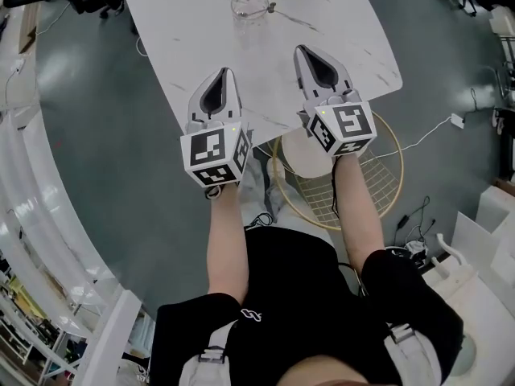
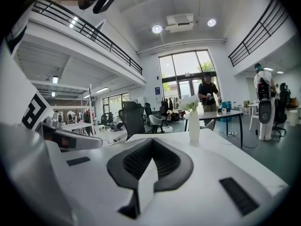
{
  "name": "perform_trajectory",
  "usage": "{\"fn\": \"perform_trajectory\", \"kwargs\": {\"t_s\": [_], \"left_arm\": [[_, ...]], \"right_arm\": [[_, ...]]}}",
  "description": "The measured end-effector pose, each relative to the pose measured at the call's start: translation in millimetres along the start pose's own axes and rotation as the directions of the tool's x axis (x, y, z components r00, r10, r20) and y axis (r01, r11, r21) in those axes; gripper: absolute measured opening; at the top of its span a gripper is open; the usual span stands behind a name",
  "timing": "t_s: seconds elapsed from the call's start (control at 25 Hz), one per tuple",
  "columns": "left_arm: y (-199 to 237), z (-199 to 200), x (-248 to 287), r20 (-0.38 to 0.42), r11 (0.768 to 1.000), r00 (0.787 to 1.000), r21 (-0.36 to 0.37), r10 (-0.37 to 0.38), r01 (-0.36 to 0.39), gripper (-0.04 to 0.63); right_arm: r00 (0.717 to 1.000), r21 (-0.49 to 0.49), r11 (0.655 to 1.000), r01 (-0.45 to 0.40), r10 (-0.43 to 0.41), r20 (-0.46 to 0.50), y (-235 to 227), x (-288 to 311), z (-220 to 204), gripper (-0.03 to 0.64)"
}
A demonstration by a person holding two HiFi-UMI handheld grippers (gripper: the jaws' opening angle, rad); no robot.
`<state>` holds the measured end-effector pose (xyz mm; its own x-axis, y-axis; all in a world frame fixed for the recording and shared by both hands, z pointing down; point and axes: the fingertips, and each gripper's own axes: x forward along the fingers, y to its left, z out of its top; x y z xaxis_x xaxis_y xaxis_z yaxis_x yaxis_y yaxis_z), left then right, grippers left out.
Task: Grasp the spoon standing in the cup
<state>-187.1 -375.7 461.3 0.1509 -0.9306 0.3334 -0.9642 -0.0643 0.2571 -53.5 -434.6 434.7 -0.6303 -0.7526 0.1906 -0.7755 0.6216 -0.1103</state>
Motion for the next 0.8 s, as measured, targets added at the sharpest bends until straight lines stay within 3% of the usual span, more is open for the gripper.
{"fn": "perform_trajectory", "kwargs": {"t_s": [0.56,0.68,0.8], "left_arm": [[28.5,-10.2,74.6,-0.083,0.997,0.994,0.021,-0.073,0.075,0.015],[32.1,-11.2,88.3,-0.096,0.995,0.991,0.024,-0.091,0.094,0.015],[34.1,-11.3,98.6,-0.103,0.994,0.989,0.023,-0.107,0.110,0.015]], "right_arm": [[0.995,0.022,0.997,0.077,-0.076,-0.063,-29.5,92.2,-32.9,0.006],[0.994,0.041,0.996,0.074,-0.070,-0.081,-33.3,107.6,-40.3,0.068],[0.992,0.045,0.995,0.088,-0.083,-0.093,-39.5,117.4,-46.7,0.080]]}}
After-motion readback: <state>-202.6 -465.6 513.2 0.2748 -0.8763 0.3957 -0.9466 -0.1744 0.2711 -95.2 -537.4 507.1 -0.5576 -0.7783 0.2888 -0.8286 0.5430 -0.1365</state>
